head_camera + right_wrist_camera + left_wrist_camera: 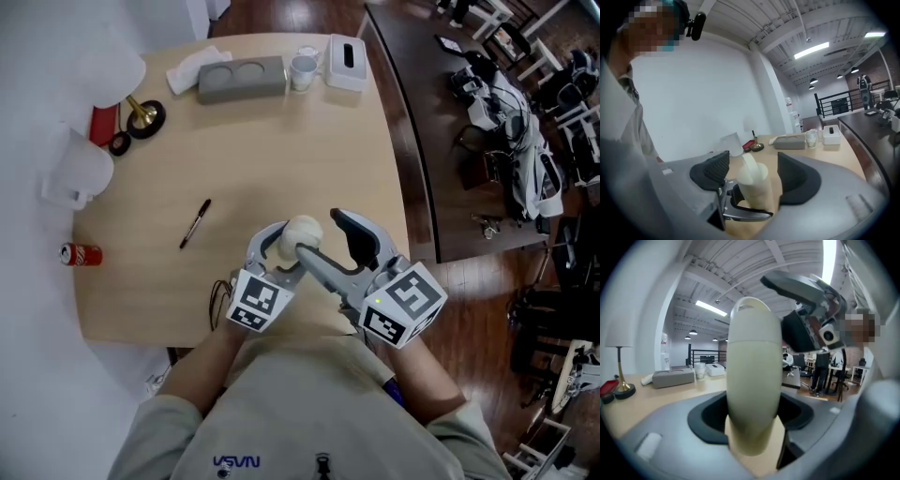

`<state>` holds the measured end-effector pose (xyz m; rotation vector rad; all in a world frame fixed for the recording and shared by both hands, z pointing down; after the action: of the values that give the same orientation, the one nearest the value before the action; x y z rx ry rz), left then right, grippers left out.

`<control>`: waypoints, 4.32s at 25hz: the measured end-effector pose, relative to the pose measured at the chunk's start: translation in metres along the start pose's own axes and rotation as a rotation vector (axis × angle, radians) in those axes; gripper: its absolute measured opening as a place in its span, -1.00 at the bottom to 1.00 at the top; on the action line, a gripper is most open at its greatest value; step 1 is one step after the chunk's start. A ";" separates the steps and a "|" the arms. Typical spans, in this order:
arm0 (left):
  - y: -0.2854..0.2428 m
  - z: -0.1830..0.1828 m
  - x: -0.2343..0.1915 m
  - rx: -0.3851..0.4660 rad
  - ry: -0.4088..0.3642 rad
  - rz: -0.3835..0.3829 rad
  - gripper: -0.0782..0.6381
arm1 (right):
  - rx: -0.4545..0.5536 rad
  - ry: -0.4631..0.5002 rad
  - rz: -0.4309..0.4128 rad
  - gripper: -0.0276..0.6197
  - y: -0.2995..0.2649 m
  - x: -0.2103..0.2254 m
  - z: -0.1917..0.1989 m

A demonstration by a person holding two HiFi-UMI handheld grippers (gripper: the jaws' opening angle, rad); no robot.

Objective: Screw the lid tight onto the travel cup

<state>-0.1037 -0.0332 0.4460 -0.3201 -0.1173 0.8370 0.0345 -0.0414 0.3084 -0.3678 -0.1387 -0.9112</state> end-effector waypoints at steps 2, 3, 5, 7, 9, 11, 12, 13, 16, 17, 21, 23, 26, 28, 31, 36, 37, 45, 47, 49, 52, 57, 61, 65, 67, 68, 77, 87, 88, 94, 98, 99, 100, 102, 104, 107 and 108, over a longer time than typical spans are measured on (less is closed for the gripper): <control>-0.006 0.012 -0.004 0.007 -0.001 0.000 0.09 | 0.017 -0.029 0.038 0.06 0.011 0.004 0.001; -0.010 0.016 -0.005 0.010 -0.004 0.002 0.09 | 0.021 -0.042 0.059 0.06 0.016 0.005 0.002; -0.017 0.025 -0.009 0.015 -0.011 0.008 0.09 | 0.015 -0.057 0.094 0.06 0.022 0.006 0.005; -0.024 0.036 -0.011 0.008 -0.006 0.010 0.09 | -0.002 -0.058 0.114 0.06 0.025 0.006 0.008; -0.031 0.050 -0.011 -0.008 0.012 0.004 0.09 | -0.016 -0.059 0.123 0.06 0.027 0.008 0.012; -0.034 0.054 -0.011 -0.009 0.002 -0.001 0.09 | -0.018 -0.064 0.132 0.06 0.031 0.011 0.014; -0.035 0.053 -0.012 0.000 -0.012 -0.003 0.09 | -0.014 -0.066 0.138 0.06 0.033 0.013 0.015; -0.034 0.052 -0.012 0.008 -0.020 -0.004 0.09 | -0.010 -0.069 0.141 0.06 0.036 0.015 0.016; -0.028 0.054 -0.013 0.014 -0.025 -0.008 0.09 | -0.001 -0.083 0.139 0.06 0.040 0.020 0.020; -0.026 0.055 -0.012 0.010 -0.029 -0.009 0.10 | 0.002 -0.090 0.136 0.06 0.041 0.022 0.021; -0.023 0.054 -0.012 -0.034 -0.016 -0.009 0.10 | 0.026 -0.123 0.116 0.06 0.048 0.028 0.026; -0.023 0.051 -0.015 -0.073 -0.022 -0.002 0.11 | 0.043 -0.137 0.094 0.06 0.050 0.031 0.027; -0.018 0.048 -0.014 -0.120 -0.013 -0.016 0.14 | 0.070 -0.151 0.055 0.06 0.059 0.036 0.029; -0.007 0.047 -0.012 -0.140 0.015 -0.056 0.18 | 0.087 -0.161 0.030 0.06 0.069 0.042 0.032; 0.029 0.043 -0.009 -0.133 0.122 -0.182 0.22 | 0.105 -0.184 -0.011 0.06 0.083 0.052 0.039; 0.111 0.031 0.027 -0.024 0.395 -0.462 -0.21 | 0.099 -0.205 -0.096 0.05 0.097 0.064 0.057; 0.121 0.026 0.040 -0.010 0.428 -0.501 -0.44 | 0.087 -0.201 -0.119 0.05 0.098 0.063 0.062; 0.111 -0.034 0.131 0.132 0.525 -0.411 -0.78 | 0.064 -0.147 -0.170 -0.74 0.141 0.023 0.086; 0.103 -0.049 0.155 0.141 0.471 -0.339 -0.78 | 0.061 -0.122 -0.164 -0.91 0.159 0.008 0.094; 0.101 -0.056 0.185 0.142 0.393 -0.291 -0.77 | 0.057 -0.105 -0.164 -0.91 0.179 -0.010 0.105; 0.113 -0.050 0.240 0.152 0.359 -0.296 -0.78 | 0.023 -0.097 -0.168 -0.91 0.218 -0.042 0.128; 0.136 -0.015 0.316 0.151 0.487 -0.309 -0.45 | -0.049 -0.106 -0.138 -0.91 0.283 -0.076 0.161; 0.152 -0.009 0.356 0.142 0.460 -0.334 -0.23 | -0.065 -0.090 -0.151 -0.91 0.320 -0.085 0.166; 0.158 -0.023 0.390 0.158 0.405 -0.418 -0.22 | -0.053 -0.058 -0.217 -0.91 0.348 -0.079 0.164; 0.151 -0.031 0.412 0.165 0.384 -0.458 -0.22 | -0.048 -0.043 -0.254 -0.91 0.365 -0.071 0.165; 0.144 -0.034 0.423 0.166 0.379 -0.474 -0.22 | -0.046 -0.034 -0.273 -0.91 0.375 -0.066 0.166; 0.077 -0.045 0.539 0.186 0.495 -0.624 -0.40 | -0.061 -0.012 -0.387 -0.91 0.474 -0.011 0.182; 0.055 -0.036 0.591 0.151 0.560 -0.710 -0.53 | -0.141 0.024 -0.456 -0.92 0.510 -0.006 0.212; 0.053 -0.036 0.593 0.149 0.554 -0.706 -0.53 | -0.139 0.023 -0.457 -0.92 0.510 -0.004 0.211; 0.052 -0.037 0.600 0.154 0.547 -0.712 -0.53 | -0.138 0.024 -0.466 -0.92 0.513 -0.006 0.210; 0.052 -0.038 0.602 0.155 0.539 -0.704 -0.54 | -0.134 0.034 -0.468 -0.92 0.514 -0.008 0.209; 0.053 -0.038 0.602 0.154 0.537 -0.702 -0.53 | -0.133 0.034 -0.467 -0.92 0.514 -0.009 0.208; 0.054 -0.038 0.601 0.155 0.535 -0.700 -0.53 | -0.132 0.034 -0.466 -0.92 0.514 -0.010 0.208; 0.055 -0.038 0.602 0.156 0.532 -0.697 -0.53 | -0.132 0.035 -0.466 -0.92 0.514 -0.012 0.209; 0.056 -0.037 0.602 0.156 0.531 -0.694 -0.53 | -0.133 0.036 -0.468 -0.92 0.514 -0.014 0.209; 0.059 -0.037 0.602 0.155 0.531 -0.690 -0.53 | -0.134 0.033 -0.468 -0.92 0.512 -0.017 0.210; 0.060 -0.037 0.601 0.155 0.532 -0.690 -0.53 | -0.135 0.032 -0.468 -0.92 0.511 -0.018 0.210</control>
<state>0.2628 0.4437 0.3781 -0.3176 0.3207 0.0601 0.4365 0.3337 0.3694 -0.4552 -0.1369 -1.3927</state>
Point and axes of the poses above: the fingertips, and each gripper's own axes: y backward along the fingers, x to its right, z out of its underside, the point moved 10 cm from there along y, backward along the fingers
